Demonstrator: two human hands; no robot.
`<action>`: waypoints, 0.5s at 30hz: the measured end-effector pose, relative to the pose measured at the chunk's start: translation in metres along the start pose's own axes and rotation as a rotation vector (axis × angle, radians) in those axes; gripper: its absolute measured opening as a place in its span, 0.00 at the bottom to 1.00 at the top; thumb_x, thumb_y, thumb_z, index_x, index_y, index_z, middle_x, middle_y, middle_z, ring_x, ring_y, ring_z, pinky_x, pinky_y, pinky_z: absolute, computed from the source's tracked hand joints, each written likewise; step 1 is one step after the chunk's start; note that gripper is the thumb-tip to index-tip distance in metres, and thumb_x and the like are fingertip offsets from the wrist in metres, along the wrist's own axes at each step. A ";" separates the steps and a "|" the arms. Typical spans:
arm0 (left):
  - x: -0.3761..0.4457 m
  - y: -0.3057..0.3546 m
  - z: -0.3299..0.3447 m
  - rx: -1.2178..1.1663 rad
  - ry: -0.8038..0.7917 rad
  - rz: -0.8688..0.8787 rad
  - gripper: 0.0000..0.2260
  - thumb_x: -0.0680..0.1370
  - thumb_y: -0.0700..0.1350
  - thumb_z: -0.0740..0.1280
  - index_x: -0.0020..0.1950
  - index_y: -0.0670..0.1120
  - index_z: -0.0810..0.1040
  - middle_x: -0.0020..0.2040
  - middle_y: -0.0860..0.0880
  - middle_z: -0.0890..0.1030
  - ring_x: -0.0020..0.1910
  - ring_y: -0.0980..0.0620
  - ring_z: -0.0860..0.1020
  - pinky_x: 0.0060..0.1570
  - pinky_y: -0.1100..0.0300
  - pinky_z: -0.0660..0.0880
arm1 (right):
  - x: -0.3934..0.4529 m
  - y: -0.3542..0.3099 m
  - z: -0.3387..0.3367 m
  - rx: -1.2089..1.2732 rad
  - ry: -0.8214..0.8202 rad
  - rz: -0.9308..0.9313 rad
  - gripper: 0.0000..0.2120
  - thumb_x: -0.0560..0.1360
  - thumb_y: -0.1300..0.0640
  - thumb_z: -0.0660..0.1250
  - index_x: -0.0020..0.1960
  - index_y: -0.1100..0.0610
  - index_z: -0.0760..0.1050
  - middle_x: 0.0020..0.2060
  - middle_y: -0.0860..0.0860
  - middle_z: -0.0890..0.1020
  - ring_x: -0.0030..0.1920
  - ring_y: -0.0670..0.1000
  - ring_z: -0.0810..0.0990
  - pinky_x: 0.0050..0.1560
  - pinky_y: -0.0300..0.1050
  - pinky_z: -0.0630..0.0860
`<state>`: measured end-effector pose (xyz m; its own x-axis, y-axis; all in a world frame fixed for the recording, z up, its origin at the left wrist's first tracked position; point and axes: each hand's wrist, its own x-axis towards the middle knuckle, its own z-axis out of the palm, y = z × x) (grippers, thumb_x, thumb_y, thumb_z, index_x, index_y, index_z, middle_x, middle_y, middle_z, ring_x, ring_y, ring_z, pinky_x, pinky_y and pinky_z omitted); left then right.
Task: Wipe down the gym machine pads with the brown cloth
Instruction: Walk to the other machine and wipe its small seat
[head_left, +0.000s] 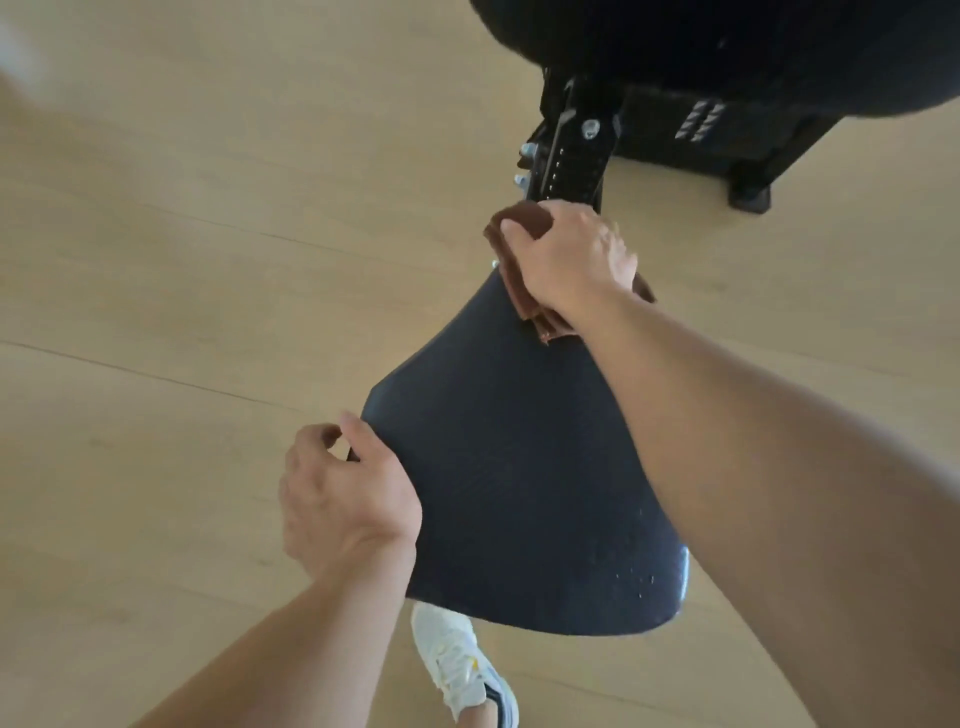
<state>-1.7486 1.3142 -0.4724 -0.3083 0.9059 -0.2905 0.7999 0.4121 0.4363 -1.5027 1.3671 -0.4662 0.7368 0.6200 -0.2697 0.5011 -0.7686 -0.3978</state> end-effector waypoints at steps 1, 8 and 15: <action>0.000 0.000 0.000 0.001 0.004 0.004 0.22 0.81 0.61 0.49 0.61 0.51 0.75 0.61 0.50 0.80 0.61 0.41 0.76 0.59 0.44 0.70 | 0.001 0.007 -0.004 0.026 0.005 0.017 0.26 0.77 0.32 0.58 0.70 0.41 0.74 0.65 0.47 0.79 0.66 0.56 0.75 0.59 0.55 0.71; 0.000 0.001 -0.002 -0.026 0.000 0.039 0.22 0.81 0.61 0.48 0.60 0.51 0.75 0.59 0.50 0.80 0.60 0.41 0.76 0.58 0.45 0.69 | -0.085 0.067 -0.016 0.007 -0.074 -0.075 0.29 0.81 0.39 0.59 0.80 0.39 0.57 0.82 0.43 0.55 0.81 0.54 0.59 0.70 0.60 0.70; 0.002 0.001 -0.001 -0.045 -0.016 0.028 0.23 0.79 0.61 0.47 0.59 0.51 0.75 0.58 0.48 0.80 0.59 0.40 0.76 0.60 0.42 0.72 | -0.210 0.104 -0.026 -0.155 -0.152 -0.452 0.24 0.80 0.45 0.61 0.76 0.38 0.67 0.79 0.38 0.62 0.81 0.45 0.54 0.80 0.48 0.54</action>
<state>-1.7494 1.3164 -0.4715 -0.2780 0.9155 -0.2909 0.7836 0.3913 0.4825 -1.5935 1.1533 -0.4278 0.3618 0.9034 -0.2302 0.8248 -0.4252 -0.3727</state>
